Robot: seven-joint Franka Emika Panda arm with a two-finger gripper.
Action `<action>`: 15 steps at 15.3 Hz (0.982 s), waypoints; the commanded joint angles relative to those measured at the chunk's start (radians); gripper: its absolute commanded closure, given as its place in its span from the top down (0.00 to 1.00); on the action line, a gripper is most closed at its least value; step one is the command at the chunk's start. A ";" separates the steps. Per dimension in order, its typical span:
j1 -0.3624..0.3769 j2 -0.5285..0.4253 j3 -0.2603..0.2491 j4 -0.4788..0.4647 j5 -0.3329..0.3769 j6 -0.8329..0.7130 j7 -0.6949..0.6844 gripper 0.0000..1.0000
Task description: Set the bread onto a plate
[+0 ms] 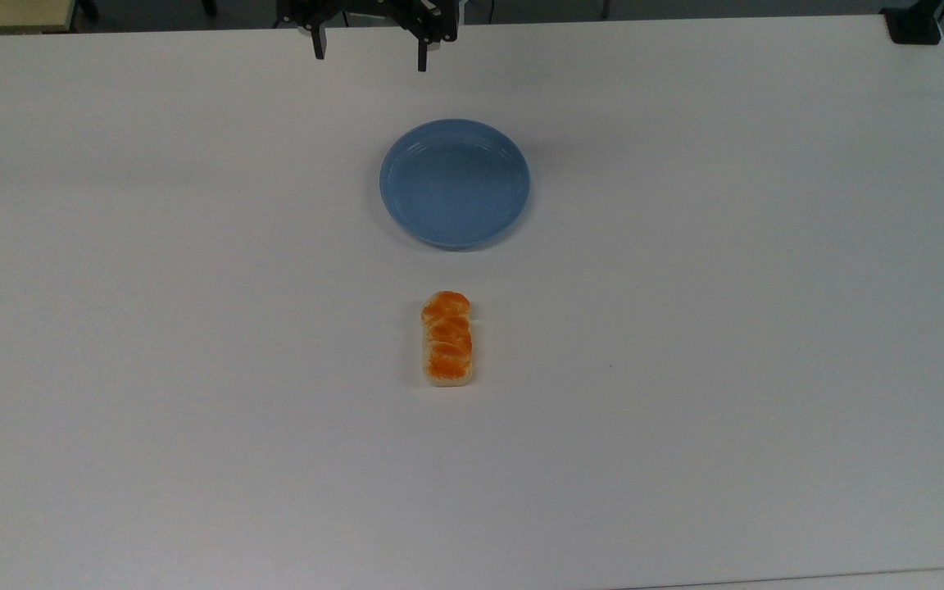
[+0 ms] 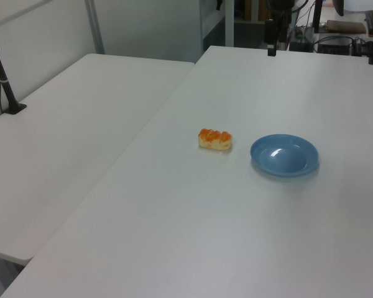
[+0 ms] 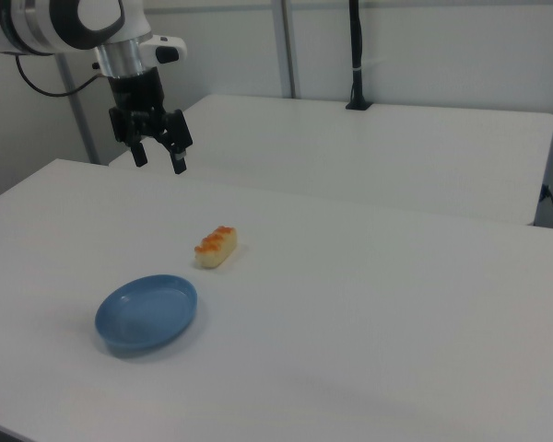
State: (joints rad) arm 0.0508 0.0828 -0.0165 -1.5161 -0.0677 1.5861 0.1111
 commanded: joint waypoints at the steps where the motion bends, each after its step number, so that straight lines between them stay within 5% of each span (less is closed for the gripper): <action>1: 0.001 -0.037 -0.005 -0.033 -0.014 -0.009 -0.022 1.00; 15: 0.003 0.003 -0.005 -0.032 -0.001 0.104 -0.027 1.00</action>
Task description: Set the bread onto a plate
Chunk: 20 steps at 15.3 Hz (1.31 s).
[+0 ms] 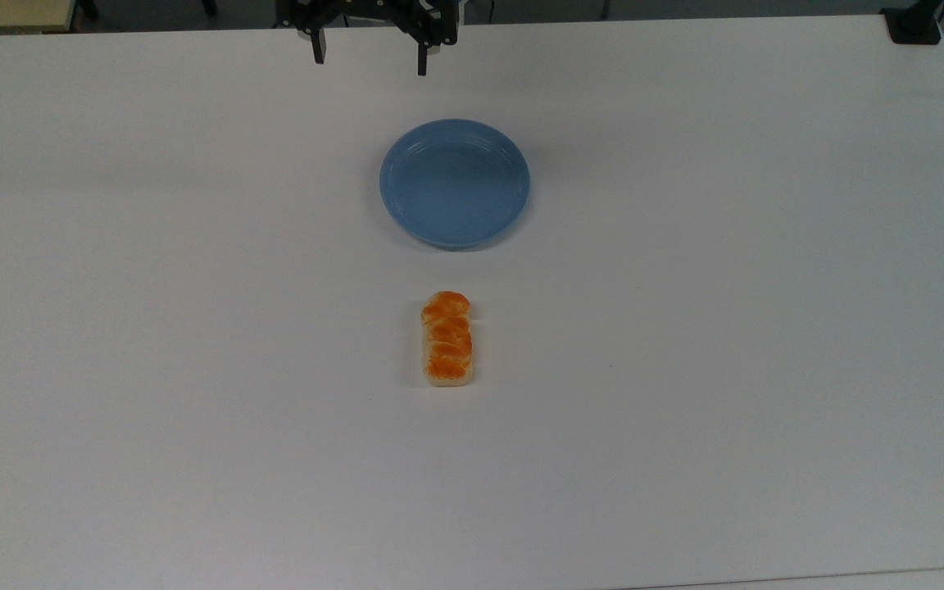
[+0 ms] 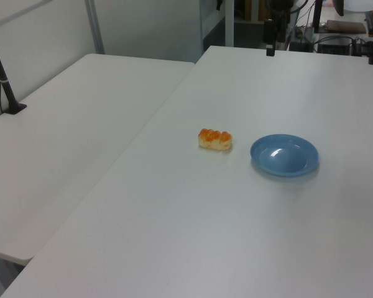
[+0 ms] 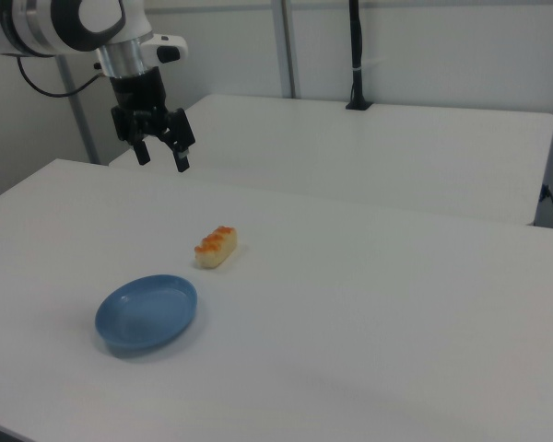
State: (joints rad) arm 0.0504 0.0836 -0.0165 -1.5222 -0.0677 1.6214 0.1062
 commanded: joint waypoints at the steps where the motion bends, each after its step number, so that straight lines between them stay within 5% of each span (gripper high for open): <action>1: 0.005 0.013 -0.005 -0.026 0.000 0.077 -0.022 1.00; 6: 0.014 0.067 -0.003 -0.024 0.008 0.152 -0.019 1.00; 20: 0.048 0.447 0.009 0.059 -0.003 0.532 0.010 1.00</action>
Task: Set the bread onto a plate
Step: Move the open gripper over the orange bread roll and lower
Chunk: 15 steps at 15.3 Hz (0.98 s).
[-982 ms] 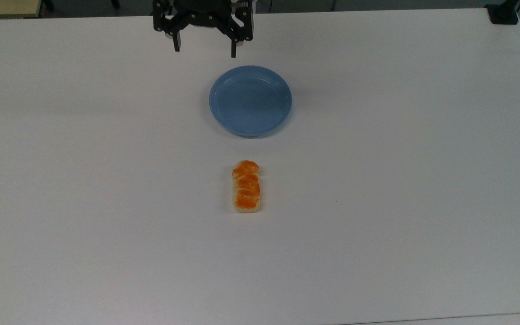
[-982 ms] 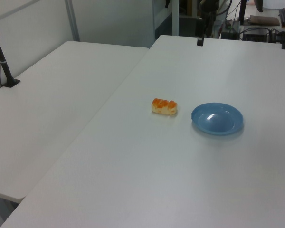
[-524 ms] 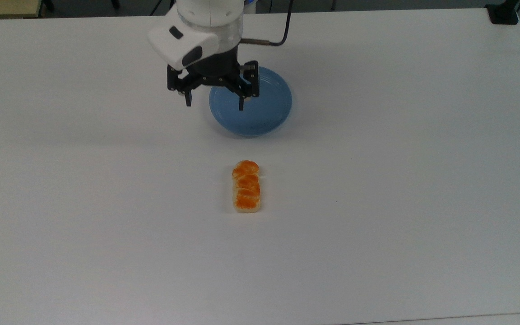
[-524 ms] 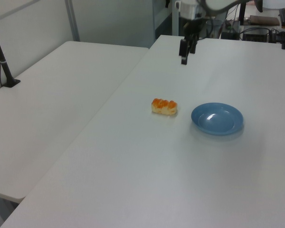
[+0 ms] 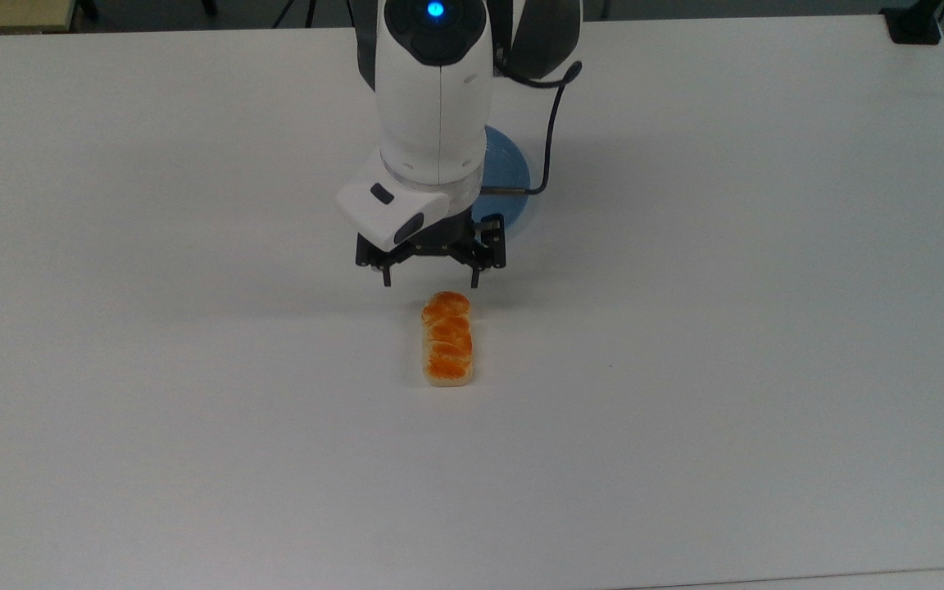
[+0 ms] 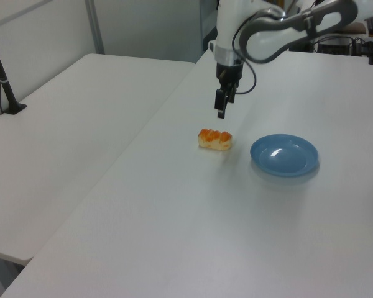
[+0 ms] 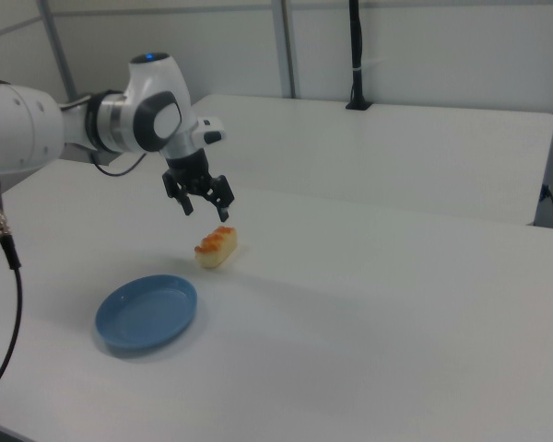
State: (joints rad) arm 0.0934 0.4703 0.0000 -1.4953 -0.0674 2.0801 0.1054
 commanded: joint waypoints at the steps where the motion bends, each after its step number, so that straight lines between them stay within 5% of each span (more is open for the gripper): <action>1: 0.008 0.079 -0.008 0.032 -0.003 0.099 0.016 1.00; 9: 0.022 0.182 -0.008 0.032 -0.017 0.225 0.094 0.97; 11: 0.022 0.186 -0.008 0.032 -0.017 0.227 0.096 0.81; 13: 0.022 0.191 -0.008 0.030 -0.012 0.232 0.097 0.37; 15: 0.023 0.188 -0.008 0.030 -0.009 0.230 0.129 0.26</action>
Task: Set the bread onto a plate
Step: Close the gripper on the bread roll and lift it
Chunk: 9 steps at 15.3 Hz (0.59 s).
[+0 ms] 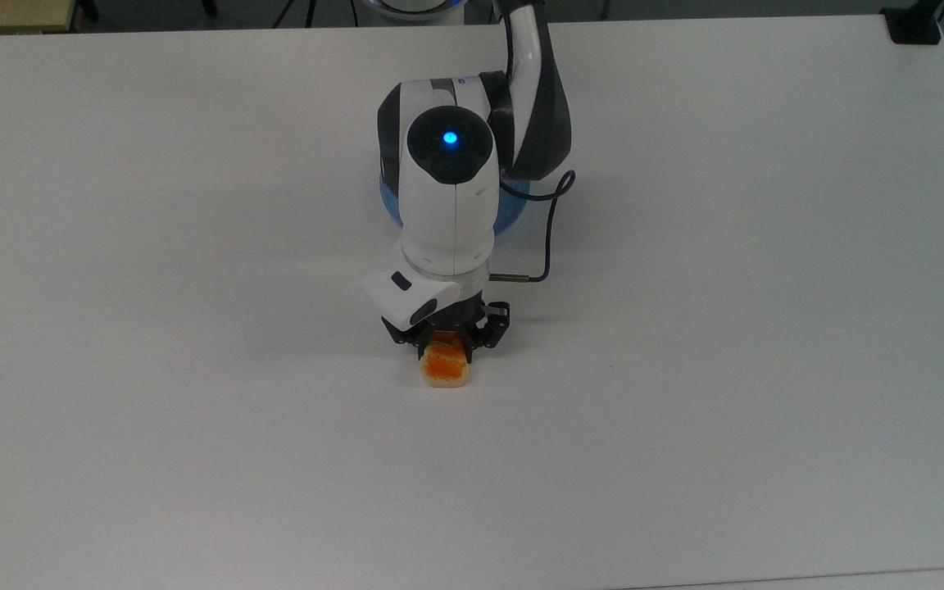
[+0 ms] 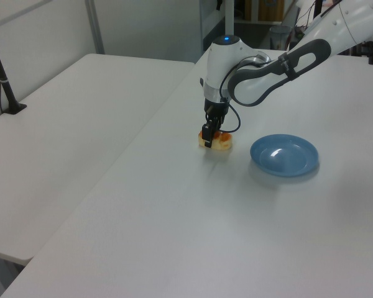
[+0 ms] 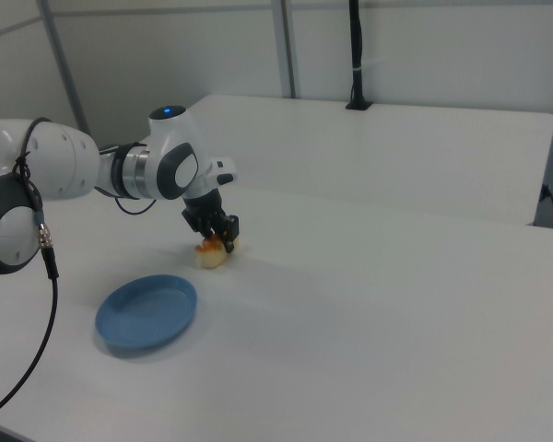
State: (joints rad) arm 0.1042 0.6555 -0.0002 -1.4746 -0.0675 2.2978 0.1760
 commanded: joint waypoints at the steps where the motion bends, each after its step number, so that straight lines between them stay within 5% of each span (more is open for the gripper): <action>1: 0.012 -0.008 -0.008 0.010 -0.015 0.012 0.083 0.27; 4: 0.005 -0.115 -0.006 -0.064 -0.012 0.008 0.077 0.30; 9: 0.012 -0.360 -0.006 -0.352 -0.012 0.011 0.045 0.32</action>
State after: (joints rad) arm 0.1047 0.5080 -0.0018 -1.5682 -0.0676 2.2983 0.2269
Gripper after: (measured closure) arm 0.692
